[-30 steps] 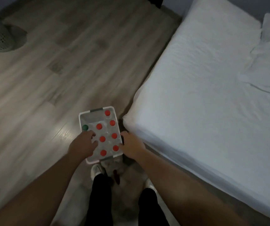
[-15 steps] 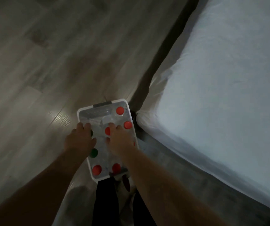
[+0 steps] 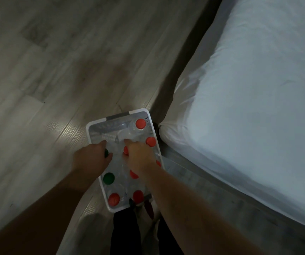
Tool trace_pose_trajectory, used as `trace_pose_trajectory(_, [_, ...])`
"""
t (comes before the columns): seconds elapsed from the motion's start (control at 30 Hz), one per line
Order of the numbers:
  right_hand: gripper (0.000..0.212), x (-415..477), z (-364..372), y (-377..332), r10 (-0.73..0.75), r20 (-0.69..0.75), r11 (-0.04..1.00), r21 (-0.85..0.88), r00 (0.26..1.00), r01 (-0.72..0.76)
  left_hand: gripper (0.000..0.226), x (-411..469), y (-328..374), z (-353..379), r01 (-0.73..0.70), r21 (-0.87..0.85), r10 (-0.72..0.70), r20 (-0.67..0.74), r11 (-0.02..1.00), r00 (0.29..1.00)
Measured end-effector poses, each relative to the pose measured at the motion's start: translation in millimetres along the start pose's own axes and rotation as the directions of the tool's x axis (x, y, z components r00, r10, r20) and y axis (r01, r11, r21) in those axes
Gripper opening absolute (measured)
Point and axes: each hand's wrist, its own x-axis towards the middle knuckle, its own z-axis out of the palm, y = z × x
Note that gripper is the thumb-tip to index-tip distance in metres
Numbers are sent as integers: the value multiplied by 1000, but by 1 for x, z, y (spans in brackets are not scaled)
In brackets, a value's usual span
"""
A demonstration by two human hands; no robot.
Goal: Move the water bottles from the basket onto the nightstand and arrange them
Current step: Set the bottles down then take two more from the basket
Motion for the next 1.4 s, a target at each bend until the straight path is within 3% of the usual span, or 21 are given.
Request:
trace_pose_trajectory(0.3, [27,-68,-45,-20,56,-104,988,151,993,-39,28,-52,28,-73,-28,2,28,-53,1000,998])
trace_pose_trajectory(0.5, [25,-155,-97,-33,58,-264,975,221,963,2,27,-120,75,-150,-86,-24,82,-138,996,987])
trace_pose_trajectory(0.63, [30,-226,-123,-24,132,-456,924,379,880,58,21,-170,118,-192,-201,-147,164,-232,968,959])
trace_pose_trajectory(0.77, [24,-303,-138,2,208,-544,861,496,813,112,21,-216,163,-209,-289,-213,216,-309,933,926])
trace_pose_trajectory(1.07, [21,-459,-125,116,393,-673,833,550,626,68,16,-316,303,-184,-456,-287,337,-378,843,862])
trace_pose_trajectory(1.23, [17,-550,-97,198,506,-647,764,644,570,53,13,-371,387,-139,-510,-320,420,-311,798,852])
trace_pose_trajectory(1.4, [17,-630,-66,272,641,-623,691,722,449,15,10,-415,472,-91,-555,-355,485,-271,753,831])
